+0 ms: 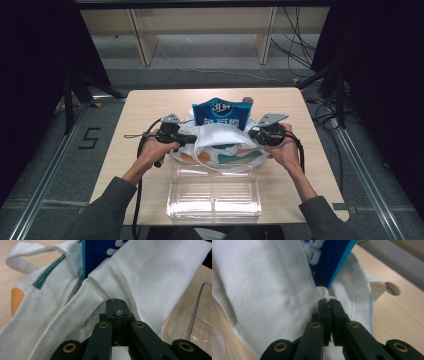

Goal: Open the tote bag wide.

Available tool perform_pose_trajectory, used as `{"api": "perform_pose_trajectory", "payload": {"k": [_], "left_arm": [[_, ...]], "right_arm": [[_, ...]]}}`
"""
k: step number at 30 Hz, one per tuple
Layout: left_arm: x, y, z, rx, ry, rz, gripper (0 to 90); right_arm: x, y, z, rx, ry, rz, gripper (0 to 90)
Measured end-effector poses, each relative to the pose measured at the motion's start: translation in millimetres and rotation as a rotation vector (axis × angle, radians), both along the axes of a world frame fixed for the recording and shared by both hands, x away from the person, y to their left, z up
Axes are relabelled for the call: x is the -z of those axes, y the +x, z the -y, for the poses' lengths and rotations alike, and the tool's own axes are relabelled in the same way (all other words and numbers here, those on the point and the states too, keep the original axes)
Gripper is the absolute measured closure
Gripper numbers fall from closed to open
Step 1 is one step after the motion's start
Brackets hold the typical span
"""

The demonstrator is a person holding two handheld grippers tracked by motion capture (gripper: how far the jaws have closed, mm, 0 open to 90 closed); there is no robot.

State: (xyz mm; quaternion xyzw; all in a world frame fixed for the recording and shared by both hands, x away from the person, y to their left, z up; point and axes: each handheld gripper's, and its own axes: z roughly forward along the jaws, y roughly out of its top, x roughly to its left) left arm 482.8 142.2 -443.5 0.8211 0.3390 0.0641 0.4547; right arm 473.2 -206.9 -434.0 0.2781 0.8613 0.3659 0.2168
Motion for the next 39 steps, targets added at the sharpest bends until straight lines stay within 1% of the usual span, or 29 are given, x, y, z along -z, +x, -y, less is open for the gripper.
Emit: {"api": "perform_pose_trajectory", "payload": {"k": [1,5,6,7,8,9,10,11,14,15,17,18,19,20,21,24,25,26,27,28,29,30,32,33,34,35,36,37,39], "left_arm": [[2.0,1.1,-0.9,0.002,0.005,-0.009,89.8],[11.7,4.9,-3.2,-0.001,0.013,-0.044,89.7],[13.9,6.4,-3.9,0.01,0.015,-0.058,89.7],[16.4,7.1,-3.8,0.005,0.018,-0.065,89.7],[18.8,8.2,-4.1,0.011,0.034,-0.071,89.8],[21.4,9.0,-4.1,0.007,0.039,-0.078,89.8],[23.5,10.0,-5.0,0.01,0.048,-0.088,89.8],[28.2,11.7,-6.8,0.004,0.048,-0.094,89.8],[32.1,13.8,-8.0,-0.001,0.056,-0.104,89.8],[35.4,15.5,-8.3,-0.006,0.068,-0.104,89.8],[43.9,17.4,-8.8,-0.001,0.107,-0.119,89.8],[43.9,17.4,-8.8,-0.001,0.107,-0.119,89.8],[44.6,17.0,-9.0,-0.006,0.105,-0.114,89.8],[46.0,17.2,-10.1,0.004,0.114,-0.113,89.8],[52.1,15.9,-10.0,0.0,0.139,-0.121,89.8],[56.8,15.3,-11.0,-0.006,0.126,-0.116,89.7],[53.8,14.7,-12.7,0.0,0.122,-0.113,89.6],[53.8,14.7,-12.7,0.0,0.122,-0.113,89.5],[51.2,13.2,-12.8,-0.005,0.124,-0.11,89.5],[48.4,12.9,-14.6,0.011,0.146,-0.097,89.3],[44.7,11.0,-14.4,0.013,0.132,-0.088,87.0],[38.1,8.6,-15.5,0.017,0.122,-0.062,87.0],[27.2,6.5,-18.8,0.013,0.087,-0.04,84.3],[20.3,5.6,-21.5,0.008,0.072,-0.034,80.6],[11.8,4.7,-24.7,0.002,0.046,-0.021,80.6],[-0.5,3.8,-29.4,-0.002,0.019,0.002,77.9],[-0.5,3.8,-29.4,-0.002,0.019,0.002,76.6],[-6.9,3.4,-31.4,-0.01,0.009,0.022,76.6],[-18.4,5.3,-36.2,-0.027,-0.008,0.049,71.7]], "right_arm": [[2.6,1.4,0.2,-0.007,-0.011,0.008,89.2],[18.1,2.0,-2.1,0.006,-0.007,-0.054,89.2],[24.6,5.3,-1.6,0.0,-0.014,-0.065,89.2],[24.6,5.3,-1.6,0.0,-0.014,-0.065,89.2],[28.9,6.2,-2.7,0.008,-0.011,-0.065,89.2],[34.7,8.2,-3.2,0.007,-0.016,-0.088,89.2],[34.7,8.2,-3.2,0.007,-0.016,-0.088,89.2],[41.0,9.8,-3.4,0.012,-0.003,-0.111,89.2],[45.4,12.1,-2.2,0.005,0.015,-0.118,89.2],[48.5,12.4,-2.2,0.013,0.022,-0.142,89.2],[50.8,13.2,-2.6,0.012,0.018,-0.142,89.1],[50.8,13.2,-2.6,0.012,0.018,-0.142,89.1],[49.7,12.4,-2.1,0.008,0.007,-0.17,89.2],[52.3,13.0,-2.4,0.009,0.02,-0.152,89.2],[54.2,13.4,-1.5,0.011,0.037,-0.164,89.1],[57.3,14.1,-1.4,0.002,0.027,-0.15,89.1],[57.3,13.8,-0.7,-0.002,0.012,-0.17,89.0],[60.5,13.6,-2.3,0.015,0.053,-0.151,88.8],[60.5,13.6,-2.3,0.015,0.053,-0.151,88.8],[57.5,15.1,0.6,0.006,0.047,-0.148,88.0],[53.0,12.5,2.7,0.019,0.079,-0.173,84.0],[53.0,12.5,2.7,0.019,0.079,-0.173,84.0],[46.6,13.2,8.1,0.04,0.123,-0.162,74.8],[38.1,14.0,14.1,0.032,0.151,-0.147,70.2],[38.1,14.0,14.1,0.032,0.151,-0.147,70.2],[28.7,10.3,15.4,0.039,0.178,-0.139,68.3],[28.7,10.3,15.4,0.039,0.178,-0.139,68.3],[23.9,6.8,14.5,0.041,0.194,-0.14,67.5],[14.6,4.1,13.8,0.019,0.214,-0.098,66.3]]}}
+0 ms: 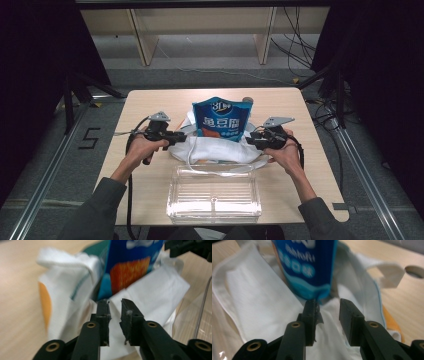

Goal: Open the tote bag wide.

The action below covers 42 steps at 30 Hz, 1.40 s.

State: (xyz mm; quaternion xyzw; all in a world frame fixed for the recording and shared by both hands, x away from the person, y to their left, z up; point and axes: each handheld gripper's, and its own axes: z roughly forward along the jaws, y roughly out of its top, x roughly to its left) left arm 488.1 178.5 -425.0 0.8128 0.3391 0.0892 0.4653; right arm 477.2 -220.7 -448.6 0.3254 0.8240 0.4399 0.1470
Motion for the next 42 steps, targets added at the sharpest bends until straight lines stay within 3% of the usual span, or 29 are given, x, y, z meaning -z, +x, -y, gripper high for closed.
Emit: {"api": "perform_pose_trajectory", "payload": {"k": [3,5,6,7,8,9,11,12,13,14,15,16,18,19,21,22,26,30,31,33,35,36,37,38,39,40,42], "left_arm": [[-8.1,8.4,-5.2,-0.047,0.005,0.038,69.1],[-4.6,15.8,-6.2,-0.061,0.004,0.023,66.5],[-1.3,19.7,-7.0,-0.053,0.015,-0.015,61.2],[3.1,23.2,-7.1,-0.046,0.026,-0.034,60.0],[11.9,28.8,-6.0,-0.057,0.038,-0.054,58.5],[11.9,28.8,-6.0,-0.057,0.038,-0.054,57.0],[17.6,35.4,-6.8,-0.062,0.01,-0.078,56.9],[22.5,41.3,-7.0,-0.053,-0.064,-0.09,63.1],[22.5,41.3,-7.0,-0.053,-0.064,-0.09,71.0],[26.7,45.7,-6.3,-0.057,-0.072,-0.102,75.9],[26.7,45.7,-6.3,-0.057,-0.072,-0.102,80.4],[30.5,48.5,-5.2,-0.074,-0.067,-0.099,84.2],[39.3,54.7,-3.8,-0.099,-0.055,-0.114,87.1],[43.1,57.5,-3.6,-0.109,-0.046,-0.134,87.9],[49.3,62.5,-3.2,-0.124,-0.026,-0.141,88.0],[55.1,66.4,-2.9,-0.137,-0.026,-0.146,87.9],[66.6,70.9,-2.1,-0.157,-0.015,-0.181,87.8],[70.9,71.6,2.1,-0.169,0.004,-0.181,87.4],[70.7,71.7,0.8,-0.153,0.026,-0.174,87.4],[67.8,68.6,0.9,-0.169,0.016,-0.168,87.0],[58.3,62.8,-1.0,-0.168,-0.001,-0.126,82.0],[58.3,62.8,-1.0,-0.168,-0.001,-0.126,79.0],[54.3,60.9,-2.6,-0.163,-0.021,-0.115,79.0],[45.0,56.4,-4.5,-0.176,-0.053,-0.086,69.4],[39.5,53.5,-6.3,-0.174,-0.058,-0.068,64.7],[33.3,49.8,-8.3,-0.163,-0.071,-0.056,63.7],[27.2,45.4,-10.1,-0.155,-0.085,-0.04,61.6]], "right_arm": [[-10.7,-8.0,-7.9,-0.028,0.019,-0.002,64.7],[-12.8,-11.6,-14.8,-0.065,0.012,-0.014,65.1],[-10.2,-11.0,-20.5,-0.105,-0.008,-0.002,64.9],[-8.4,-10.9,-22.7,-0.114,-0.016,-0.023,64.0],[-5.1,-9.0,-24.7,-0.11,-0.018,-0.021,62.8],[-5.1,-9.0,-24.7,-0.11,-0.018,-0.021,62.8],[-1.1,-5.4,-25.2,-0.116,-0.037,-0.027,61.9],[4.2,-4.5,-26.0,-0.107,-0.041,-0.06,63.3],[4.2,-4.5,-26.0,-0.107,-0.041,-0.06,63.3],[9.5,-2.0,-24.9,-0.143,-0.071,-0.046,73.9],[9.5,-2.0,-24.9,-0.143,-0.071,-0.046,73.9],[16.5,-0.5,-23.8,-0.178,-0.098,-0.064,83.1],[21.6,-1.4,-25.0,-0.181,-0.102,-0.09,87.0],[30.1,-1.1,-25.5,-0.203,-0.147,-0.107,90.0],[33.2,-1.3,-25.9,-0.206,-0.168,-0.105,90.0],[37.6,-1.8,-25.5,-0.214,-0.191,-0.13,90.0],[47.0,2.0,-20.9,-0.21,-0.177,-0.157,90.0],[51.2,1.6,-20.7,-0.197,-0.157,-0.171,90.0],[51.2,1.6,-20.7,-0.197,-0.157,-0.171,90.0],[50.4,0.9,-20.6,-0.195,-0.167,-0.173,90.0],[41.3,-0.1,-18.5,-0.181,-0.157,-0.167,90.0],[41.3,-0.1,-18.5,-0.181,-0.157,-0.167,90.0],[36.9,0.0,-17.6,-0.183,-0.121,-0.138,86.5],[21.8,-0.6,-15.2,-0.168,-0.088,-0.106,77.9],[13.6,-1.1,-13.3,-0.168,-0.086,-0.1,76.2],[7.2,-0.4,-10.4,-0.16,-0.082,-0.058,76.1],[0.6,-0.9,-6.8,-0.155,-0.08,-0.043,76.1]]}}
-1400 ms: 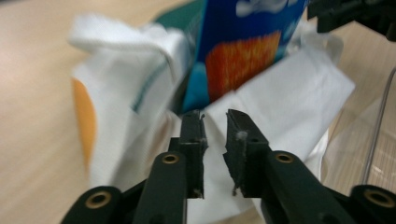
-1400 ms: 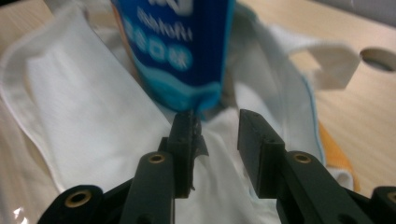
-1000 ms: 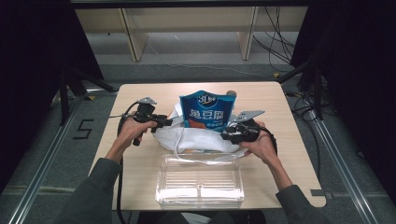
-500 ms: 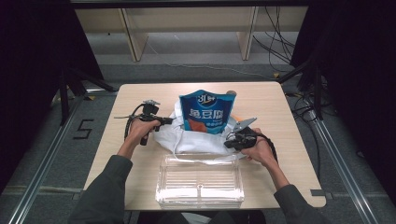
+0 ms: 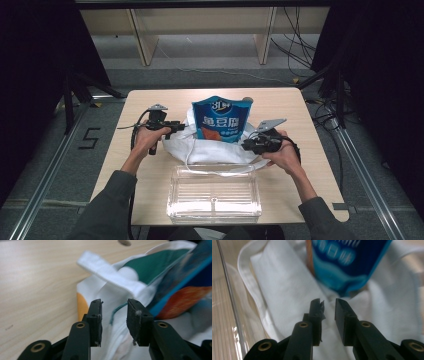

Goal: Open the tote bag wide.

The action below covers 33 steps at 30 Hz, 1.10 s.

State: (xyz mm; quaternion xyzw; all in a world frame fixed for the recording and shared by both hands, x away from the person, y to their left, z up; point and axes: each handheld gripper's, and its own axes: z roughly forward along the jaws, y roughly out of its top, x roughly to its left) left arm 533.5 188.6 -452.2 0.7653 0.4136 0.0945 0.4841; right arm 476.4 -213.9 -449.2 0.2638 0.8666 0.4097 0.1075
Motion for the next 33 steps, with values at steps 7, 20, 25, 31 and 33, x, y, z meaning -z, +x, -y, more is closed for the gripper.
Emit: {"api": "perform_pose_trajectory", "payload": {"k": [7,20,25,31,33], "left_arm": [[-25.5,-44.5,-14.5,0.068,0.015,0.04,54.1],[-10.8,-118.6,-34.1,0.0,0.023,0.073,29.1],[2.9,-143.4,-39.3,-0.029,0.073,0.087,27.3],[21.5,-169.6,-40.6,-0.079,0.138,0.109,16.9],[25.7,-175.0,-40.3,-0.082,0.133,0.107,16.2]], "right_arm": [[-9.1,3.7,20.8,0.115,0.008,0.047,71.4],[-13.5,2.6,24.0,0.186,-0.005,0.029,47.2],[-20.3,-0.5,22.9,0.195,-0.01,0.014,40.2],[-25.2,-1.9,23.8,0.207,0.011,0.017,33.0],[-25.9,-1.7,24.4,0.206,0.012,0.033,31.8]]}}
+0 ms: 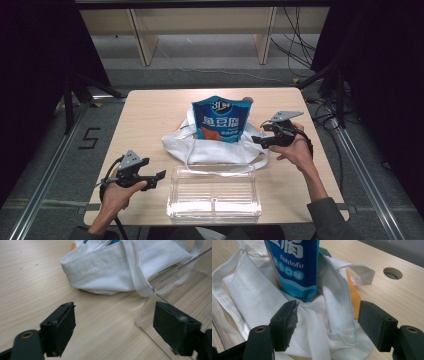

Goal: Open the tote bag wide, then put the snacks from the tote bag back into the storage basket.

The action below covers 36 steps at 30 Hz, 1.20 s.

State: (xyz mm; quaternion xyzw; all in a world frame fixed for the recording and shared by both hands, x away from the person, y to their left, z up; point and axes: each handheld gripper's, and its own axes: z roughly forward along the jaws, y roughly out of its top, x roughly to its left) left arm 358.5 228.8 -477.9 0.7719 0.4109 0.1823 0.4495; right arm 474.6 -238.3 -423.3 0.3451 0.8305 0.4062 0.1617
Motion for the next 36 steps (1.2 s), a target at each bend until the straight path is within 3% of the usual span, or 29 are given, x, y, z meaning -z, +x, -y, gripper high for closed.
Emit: {"api": "perform_pose_trajectory", "payload": {"k": [2,6,9,11,12,15,17,19,20,22,26,30,36], "left_arm": [[2.9,-4.8,1.4,-0.015,-0.005,-0.006,16.2],[6.3,-11.5,3.7,0.005,0.059,0.011,16.8],[7.8,-11.8,2.5,0.011,0.061,0.004,17.3],[8.6,-12.3,2.4,-0.005,0.035,-0.004,17.5],[8.3,-12.3,0.9,0.001,0.049,0.003,17.5],[10.5,-14.4,2.2,-0.007,0.04,-0.008,17.7],[10.7,-14.1,1.4,0.016,0.071,-0.002,17.7],[12.4,-14.6,3.7,-0.001,0.05,-0.001,17.7],[11.9,-14.4,1.5,0.003,0.064,0.015,17.7],[12.3,-14.6,1.2,-0.006,0.05,0.008,17.7],[13.7,-14.5,-1.3,-0.001,0.065,0.01,17.6],[13.8,-13.4,-4.2,-0.005,0.058,0.01,17.6],[15.1,-13.3,-3.9,-0.026,0.038,0.001,17.7]], "right_arm": [[-0.7,-0.5,-0.2,0.0,0.001,0.003,30.4],[-2.9,-1.8,-1.6,0.013,-0.002,0.0,29.0],[-8.1,-2.8,-3.0,-0.011,-0.014,0.01,28.3],[-11.7,-4.8,-4.0,-0.005,-0.016,0.033,28.0],[-11.7,-4.8,-4.0,-0.005,-0.016,0.033,28.0],[-19.4,-7.5,-4.2,-0.007,-0.016,0.042,27.6],[-24.5,-8.9,-4.9,-0.013,-0.023,0.055,27.6],[-34.2,-9.4,-6.2,-0.015,-0.026,0.072,27.2],[-38.6,-9.0,-5.7,-0.023,-0.033,0.078,27.1],[-46.3,-8.7,-7.2,-0.026,-0.032,0.094,26.9],[-58.9,-6.6,-12.8,-0.063,-0.032,0.098,26.7],[-78.4,-3.9,-21.2,-0.088,-0.068,0.127,26.3],[-110.6,4.1,-43.2,-0.159,-0.104,0.123,27.7]]}}
